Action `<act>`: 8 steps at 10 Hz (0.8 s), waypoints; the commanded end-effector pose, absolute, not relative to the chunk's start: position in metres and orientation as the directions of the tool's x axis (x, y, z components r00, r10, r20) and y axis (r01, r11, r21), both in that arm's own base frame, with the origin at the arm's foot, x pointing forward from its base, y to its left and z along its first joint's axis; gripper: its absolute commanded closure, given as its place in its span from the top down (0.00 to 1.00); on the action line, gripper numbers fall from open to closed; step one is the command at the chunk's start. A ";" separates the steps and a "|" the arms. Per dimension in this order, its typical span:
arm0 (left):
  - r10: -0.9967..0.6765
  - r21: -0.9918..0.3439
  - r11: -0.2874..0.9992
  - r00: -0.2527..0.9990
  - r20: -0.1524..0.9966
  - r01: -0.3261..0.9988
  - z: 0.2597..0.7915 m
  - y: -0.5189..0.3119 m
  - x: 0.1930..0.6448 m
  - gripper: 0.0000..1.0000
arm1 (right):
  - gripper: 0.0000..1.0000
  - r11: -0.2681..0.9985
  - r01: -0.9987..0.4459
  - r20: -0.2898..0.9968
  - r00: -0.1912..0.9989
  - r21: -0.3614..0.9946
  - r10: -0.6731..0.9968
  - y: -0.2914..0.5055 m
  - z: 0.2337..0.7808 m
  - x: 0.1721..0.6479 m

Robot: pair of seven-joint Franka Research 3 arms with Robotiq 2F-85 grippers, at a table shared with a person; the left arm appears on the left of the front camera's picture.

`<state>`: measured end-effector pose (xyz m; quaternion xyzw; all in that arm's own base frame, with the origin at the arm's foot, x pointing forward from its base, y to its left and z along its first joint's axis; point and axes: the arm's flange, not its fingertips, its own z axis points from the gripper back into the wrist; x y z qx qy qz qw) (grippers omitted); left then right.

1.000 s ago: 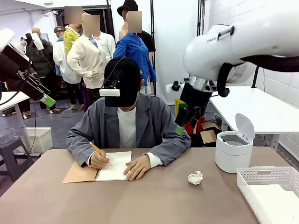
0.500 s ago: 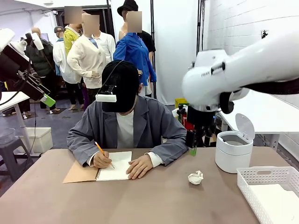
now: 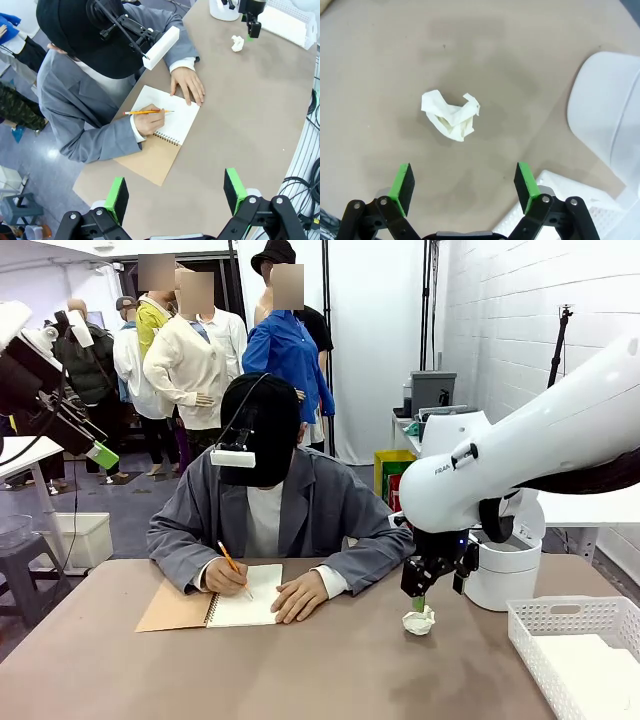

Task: Sort the paper based on its condition.
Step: If a person hands you a paper, place it in the Organizing basket , and if it's crumpled, put it in the Trash can.

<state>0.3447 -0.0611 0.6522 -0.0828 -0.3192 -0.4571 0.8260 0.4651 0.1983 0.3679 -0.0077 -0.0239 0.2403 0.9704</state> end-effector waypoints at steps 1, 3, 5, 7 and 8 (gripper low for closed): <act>-0.701 0.153 0.569 0.379 0.604 0.808 0.652 -0.060 0.344 1.00 | 1.00 0.868 -0.495 0.109 0.862 -0.025 0.495 0.205 0.367 0.469; -0.701 0.153 0.569 0.379 0.604 0.808 0.652 -0.060 0.344 1.00 | 1.00 0.884 -0.466 0.043 0.883 -0.027 0.467 0.198 0.368 0.465; -0.701 0.153 0.569 0.379 0.604 0.808 0.652 -0.060 0.344 1.00 | 1.00 0.882 -0.471 0.056 0.880 -0.025 0.471 0.201 0.366 0.467; -0.701 0.153 0.569 0.379 0.604 0.808 0.652 -0.060 0.344 1.00 | 1.00 0.878 -0.479 -0.013 0.878 0.004 0.479 0.210 0.341 0.477; -0.701 0.153 0.569 0.379 0.604 0.808 0.652 -0.060 0.344 1.00 | 1.00 0.868 -0.497 -0.021 0.867 0.006 0.497 0.219 0.329 0.479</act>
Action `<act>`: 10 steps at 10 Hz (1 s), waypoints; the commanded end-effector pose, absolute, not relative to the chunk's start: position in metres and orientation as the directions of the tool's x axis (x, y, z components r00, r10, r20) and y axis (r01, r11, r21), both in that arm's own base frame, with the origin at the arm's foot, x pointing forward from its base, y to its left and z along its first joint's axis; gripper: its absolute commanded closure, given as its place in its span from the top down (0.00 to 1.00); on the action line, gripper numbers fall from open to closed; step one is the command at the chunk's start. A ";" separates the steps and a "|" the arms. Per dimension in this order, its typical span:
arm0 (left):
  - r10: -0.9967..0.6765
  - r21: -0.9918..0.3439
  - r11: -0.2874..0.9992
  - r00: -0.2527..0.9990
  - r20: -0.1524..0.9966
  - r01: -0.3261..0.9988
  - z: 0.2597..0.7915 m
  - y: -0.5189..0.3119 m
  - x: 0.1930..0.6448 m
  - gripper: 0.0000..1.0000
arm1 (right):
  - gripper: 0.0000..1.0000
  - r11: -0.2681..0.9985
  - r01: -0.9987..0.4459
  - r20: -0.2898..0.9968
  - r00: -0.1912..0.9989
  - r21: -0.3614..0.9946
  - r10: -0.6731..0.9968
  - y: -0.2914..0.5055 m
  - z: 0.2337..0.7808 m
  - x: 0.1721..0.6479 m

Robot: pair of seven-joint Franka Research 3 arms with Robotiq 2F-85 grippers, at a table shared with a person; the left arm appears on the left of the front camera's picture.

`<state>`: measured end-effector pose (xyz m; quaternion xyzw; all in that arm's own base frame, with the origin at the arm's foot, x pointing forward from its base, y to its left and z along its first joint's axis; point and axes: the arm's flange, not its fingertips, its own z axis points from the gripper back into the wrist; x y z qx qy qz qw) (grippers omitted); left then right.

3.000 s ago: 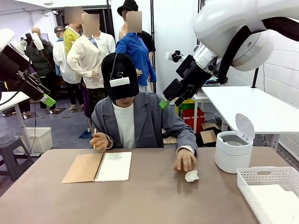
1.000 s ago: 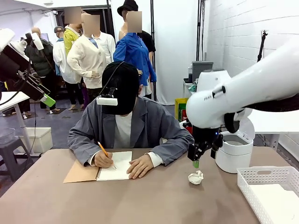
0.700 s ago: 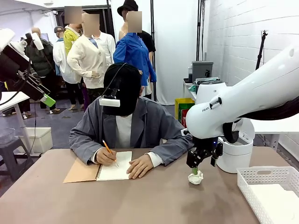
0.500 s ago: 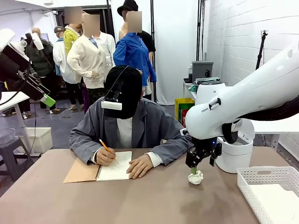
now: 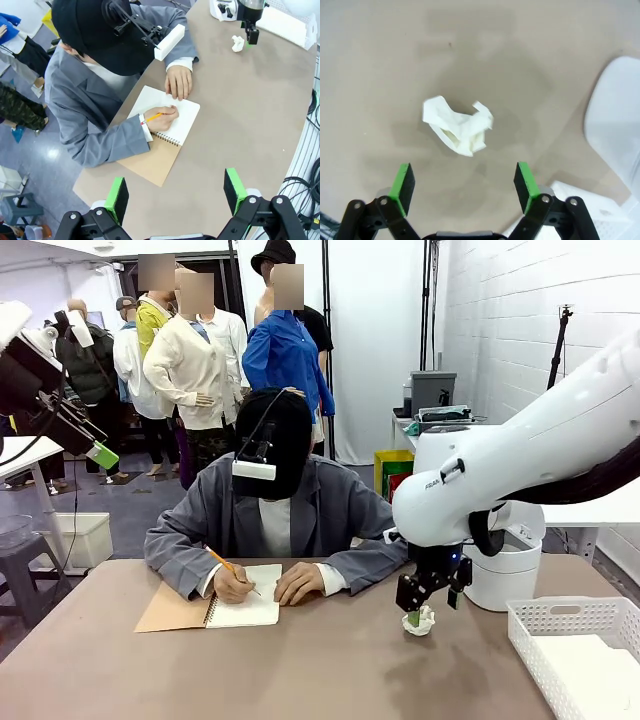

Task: Sort the paper based on its condition.
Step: If a person hands you a paper, place it in the Organizing basket , and if it's crumpled, put it in the Trash can.

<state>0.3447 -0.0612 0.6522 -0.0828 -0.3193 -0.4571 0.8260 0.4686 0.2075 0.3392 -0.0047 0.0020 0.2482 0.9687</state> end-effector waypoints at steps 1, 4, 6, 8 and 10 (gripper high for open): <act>-0.701 0.153 0.569 0.379 0.604 0.808 0.652 -0.060 0.344 1.00 | 1.00 0.858 -0.514 -0.035 0.857 0.015 0.514 0.224 0.324 0.481; -0.701 0.153 0.569 0.379 0.604 0.808 0.652 -0.060 0.344 1.00 | 1.00 0.851 -0.525 -0.037 0.851 -0.021 0.524 0.230 0.307 0.484; -0.701 0.153 0.569 0.379 0.604 0.808 0.652 -0.060 0.344 1.00 | 1.00 0.848 -0.528 -0.012 0.849 -0.056 0.528 0.230 0.299 0.485; -0.701 0.153 0.569 0.379 0.604 0.808 0.652 -0.060 0.344 1.00 | 1.00 0.843 -0.533 0.019 0.845 -0.075 0.535 0.230 0.293 0.492; -0.701 0.153 0.569 0.379 0.604 0.808 0.652 -0.060 0.344 1.00 | 0.97 0.841 -0.540 0.018 0.841 -0.033 0.541 0.231 0.290 0.496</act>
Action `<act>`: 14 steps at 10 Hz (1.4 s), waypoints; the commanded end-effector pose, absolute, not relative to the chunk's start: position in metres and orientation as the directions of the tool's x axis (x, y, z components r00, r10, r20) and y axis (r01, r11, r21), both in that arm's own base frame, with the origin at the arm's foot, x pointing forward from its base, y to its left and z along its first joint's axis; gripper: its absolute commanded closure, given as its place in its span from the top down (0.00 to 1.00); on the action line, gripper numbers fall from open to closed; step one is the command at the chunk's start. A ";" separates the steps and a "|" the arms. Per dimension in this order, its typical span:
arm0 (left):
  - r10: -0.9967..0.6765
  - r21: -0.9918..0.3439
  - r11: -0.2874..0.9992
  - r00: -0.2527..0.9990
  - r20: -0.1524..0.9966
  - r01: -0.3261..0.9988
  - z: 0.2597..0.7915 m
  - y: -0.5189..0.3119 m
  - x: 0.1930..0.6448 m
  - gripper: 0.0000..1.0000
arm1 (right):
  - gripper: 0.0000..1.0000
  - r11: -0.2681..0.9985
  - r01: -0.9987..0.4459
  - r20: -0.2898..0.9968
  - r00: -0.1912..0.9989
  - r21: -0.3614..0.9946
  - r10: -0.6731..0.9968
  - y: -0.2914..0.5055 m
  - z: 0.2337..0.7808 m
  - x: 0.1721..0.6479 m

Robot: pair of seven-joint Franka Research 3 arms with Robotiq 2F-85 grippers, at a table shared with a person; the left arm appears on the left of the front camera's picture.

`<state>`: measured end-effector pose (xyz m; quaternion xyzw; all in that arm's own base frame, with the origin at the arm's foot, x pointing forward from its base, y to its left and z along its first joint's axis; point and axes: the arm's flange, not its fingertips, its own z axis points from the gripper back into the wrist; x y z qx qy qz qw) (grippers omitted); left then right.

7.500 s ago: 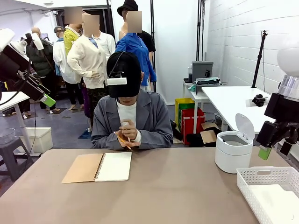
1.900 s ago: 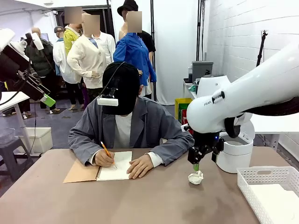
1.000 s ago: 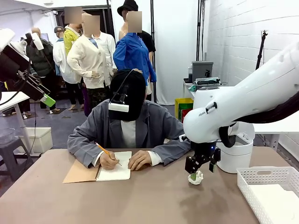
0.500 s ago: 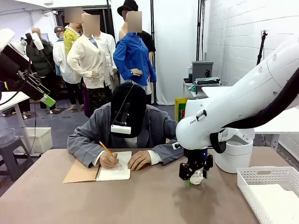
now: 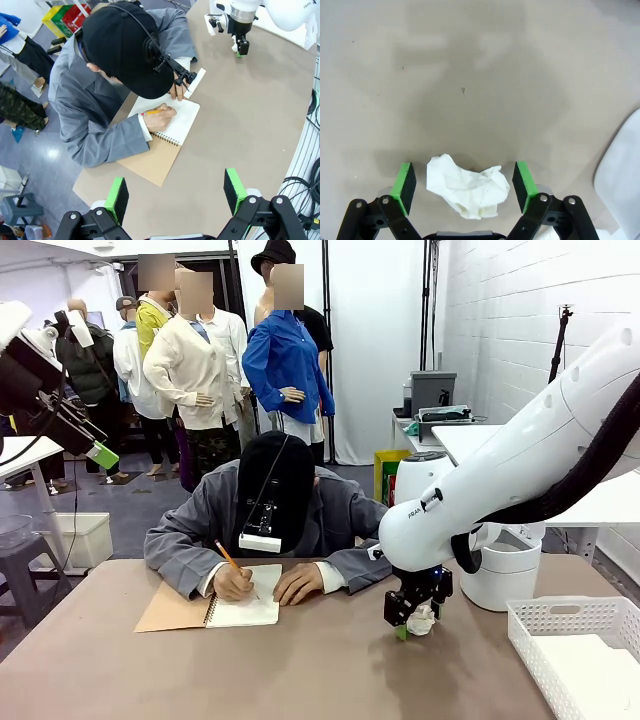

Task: Sort the paper based on its condition.
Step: If a person hands you a paper, place it in the Organizing basket , and if it's crumpled, put it in the Trash can.

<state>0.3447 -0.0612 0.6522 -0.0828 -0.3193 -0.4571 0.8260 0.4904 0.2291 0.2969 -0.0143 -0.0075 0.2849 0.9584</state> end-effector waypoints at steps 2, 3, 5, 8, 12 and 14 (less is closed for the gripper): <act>-0.701 0.153 0.569 0.379 0.604 0.808 0.652 -0.060 0.344 1.00 | 0.59 0.830 -0.557 0.022 0.830 -0.019 0.557 0.230 0.291 0.497; -0.701 0.153 0.569 0.379 0.604 0.808 0.652 -0.060 0.344 1.00 | 0.39 0.838 -0.545 0.027 0.838 -0.020 0.546 0.231 0.292 0.498; -0.701 0.153 0.569 0.379 0.604 0.808 0.652 -0.060 0.344 1.00 | 0.04 0.843 -0.537 0.037 0.842 -0.035 0.538 0.232 0.304 0.497; -0.701 0.153 0.569 0.379 0.604 0.808 0.652 -0.060 0.344 1.00 | 0.00 0.857 -0.512 0.019 0.858 -0.055 0.514 0.240 0.328 0.493; -0.701 0.153 0.569 0.379 0.604 0.808 0.652 -0.060 0.344 1.00 | 0.00 0.862 -0.505 -0.022 0.863 -0.042 0.505 0.254 0.388 0.500; -0.701 0.153 0.569 0.379 0.604 0.808 0.652 -0.060 0.344 1.00 | 0.00 0.852 -0.523 -0.024 0.852 0.019 0.523 0.258 0.421 0.507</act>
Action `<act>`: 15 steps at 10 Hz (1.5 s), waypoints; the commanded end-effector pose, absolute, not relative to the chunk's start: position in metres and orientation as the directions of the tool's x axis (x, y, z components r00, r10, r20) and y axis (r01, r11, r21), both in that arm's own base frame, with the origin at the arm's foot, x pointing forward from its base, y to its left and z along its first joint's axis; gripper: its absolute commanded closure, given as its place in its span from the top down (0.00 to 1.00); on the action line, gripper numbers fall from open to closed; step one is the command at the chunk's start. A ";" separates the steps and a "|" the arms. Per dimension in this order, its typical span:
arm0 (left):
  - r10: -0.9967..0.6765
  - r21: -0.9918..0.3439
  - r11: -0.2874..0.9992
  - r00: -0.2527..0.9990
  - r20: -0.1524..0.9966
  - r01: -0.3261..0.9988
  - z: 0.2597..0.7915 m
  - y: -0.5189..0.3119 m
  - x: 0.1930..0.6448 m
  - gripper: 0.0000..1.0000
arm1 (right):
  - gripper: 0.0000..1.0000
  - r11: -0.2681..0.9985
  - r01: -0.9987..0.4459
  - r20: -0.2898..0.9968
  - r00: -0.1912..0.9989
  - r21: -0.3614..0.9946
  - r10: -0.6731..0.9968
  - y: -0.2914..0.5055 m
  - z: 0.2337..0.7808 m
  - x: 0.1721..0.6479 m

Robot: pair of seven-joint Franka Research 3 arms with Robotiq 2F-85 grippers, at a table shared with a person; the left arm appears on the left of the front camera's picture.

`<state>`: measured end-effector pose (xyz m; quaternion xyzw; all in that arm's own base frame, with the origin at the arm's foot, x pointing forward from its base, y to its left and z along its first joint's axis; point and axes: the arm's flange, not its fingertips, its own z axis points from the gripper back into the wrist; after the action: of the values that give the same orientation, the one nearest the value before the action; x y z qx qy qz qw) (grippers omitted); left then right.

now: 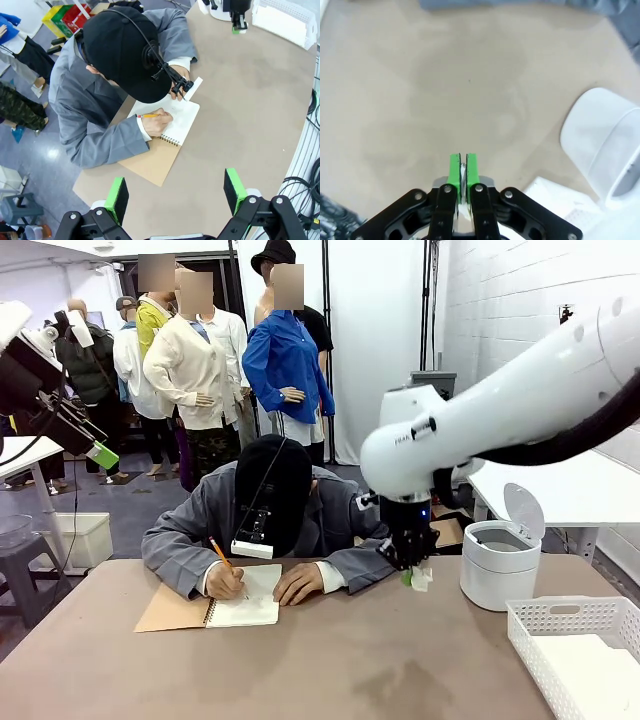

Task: Sort the paper based on its condition.
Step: If a person hands you a paper, place it in the Organizing basket , and if it's crumpled, put it in the Trash can.

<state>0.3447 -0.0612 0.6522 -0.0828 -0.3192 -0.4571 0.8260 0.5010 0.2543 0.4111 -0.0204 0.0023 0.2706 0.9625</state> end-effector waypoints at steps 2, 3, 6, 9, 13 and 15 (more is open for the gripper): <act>-0.701 0.153 0.569 0.379 0.604 0.808 0.652 -0.060 0.344 1.00 | 0.00 0.840 -0.531 -0.032 0.843 0.116 0.537 0.261 0.454 0.518; -0.701 0.153 0.569 0.379 0.604 0.808 0.652 -0.060 0.344 1.00 | 0.00 0.840 -0.516 0.006 0.852 0.168 0.523 0.263 0.475 0.528; -0.701 0.153 0.569 0.379 0.604 0.808 0.652 -0.060 0.344 1.00 | 0.00 0.834 -0.505 0.096 0.863 0.221 0.497 0.260 0.523 0.552; -0.701 0.153 0.569 0.379 0.604 0.808 0.652 -0.060 0.344 1.00 | 0.00 0.813 -0.507 0.134 0.861 0.288 0.490 0.255 0.563 0.565; -0.701 0.153 0.569 0.379 0.604 0.808 0.652 -0.060 0.344 1.00 | 0.00 0.821 -0.494 0.162 0.869 0.286 0.467 0.255 0.578 0.562; -0.701 0.153 0.569 0.379 0.604 0.808 0.652 -0.060 0.344 1.00 | 0.00 0.821 -0.494 0.162 0.869 0.286 0.467 0.255 0.578 0.562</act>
<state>0.3447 -0.0612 0.6522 -0.0828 -0.3193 -0.4571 0.8260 0.5635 0.2539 0.5843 0.1740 -0.0437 0.2562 0.9498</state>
